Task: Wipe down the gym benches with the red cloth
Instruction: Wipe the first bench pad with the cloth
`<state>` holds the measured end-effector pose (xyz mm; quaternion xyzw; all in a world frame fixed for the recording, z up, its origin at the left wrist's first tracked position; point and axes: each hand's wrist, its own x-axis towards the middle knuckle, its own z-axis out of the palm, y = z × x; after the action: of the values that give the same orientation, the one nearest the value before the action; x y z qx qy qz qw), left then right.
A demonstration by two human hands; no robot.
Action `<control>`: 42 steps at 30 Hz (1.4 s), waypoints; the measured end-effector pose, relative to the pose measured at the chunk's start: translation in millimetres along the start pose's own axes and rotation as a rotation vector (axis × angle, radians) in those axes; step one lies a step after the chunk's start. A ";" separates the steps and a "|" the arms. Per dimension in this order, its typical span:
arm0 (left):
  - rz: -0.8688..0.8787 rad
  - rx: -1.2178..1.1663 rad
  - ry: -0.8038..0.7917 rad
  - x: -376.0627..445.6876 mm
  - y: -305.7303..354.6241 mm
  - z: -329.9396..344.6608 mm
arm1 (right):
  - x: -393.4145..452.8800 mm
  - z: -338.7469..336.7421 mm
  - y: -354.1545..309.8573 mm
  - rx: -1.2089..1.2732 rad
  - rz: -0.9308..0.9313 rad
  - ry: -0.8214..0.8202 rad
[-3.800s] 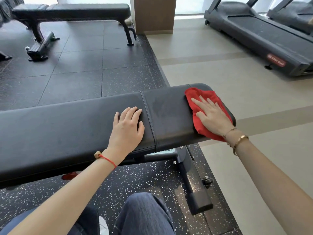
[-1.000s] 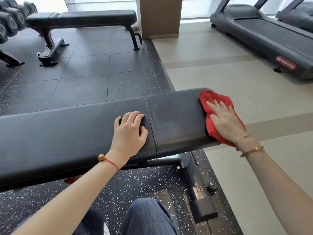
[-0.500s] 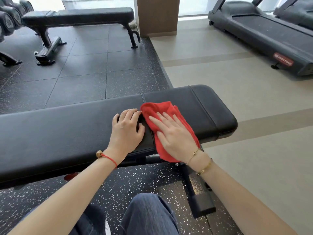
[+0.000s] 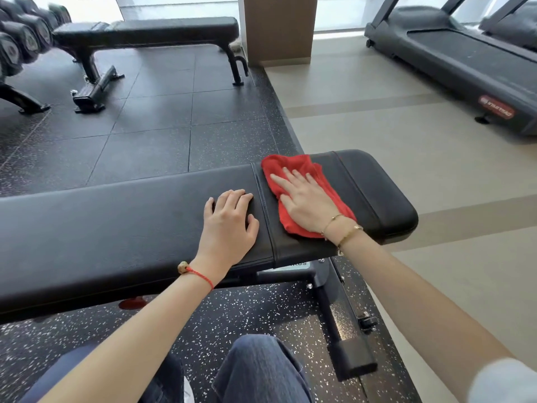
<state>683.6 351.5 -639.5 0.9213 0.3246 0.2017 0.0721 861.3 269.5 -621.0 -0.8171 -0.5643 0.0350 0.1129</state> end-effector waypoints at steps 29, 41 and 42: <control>0.016 -0.045 -0.048 -6.7 -8.7 -13.5 | 25.8 2.2 -36.5 0.008 -0.129 -0.032; -0.062 0.070 -0.077 -48.7 -116.1 -72.3 | 48.7 12.0 -80.6 -0.008 0.014 -0.004; -0.074 0.059 -0.080 -50.5 -119.5 -72.2 | 50.2 15.5 -92.6 -0.030 -0.013 0.001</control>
<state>549.6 413.0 -621.9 0.9178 0.3609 0.1522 0.0654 791.9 349.7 -611.8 -0.8150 -0.5700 0.0252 0.1012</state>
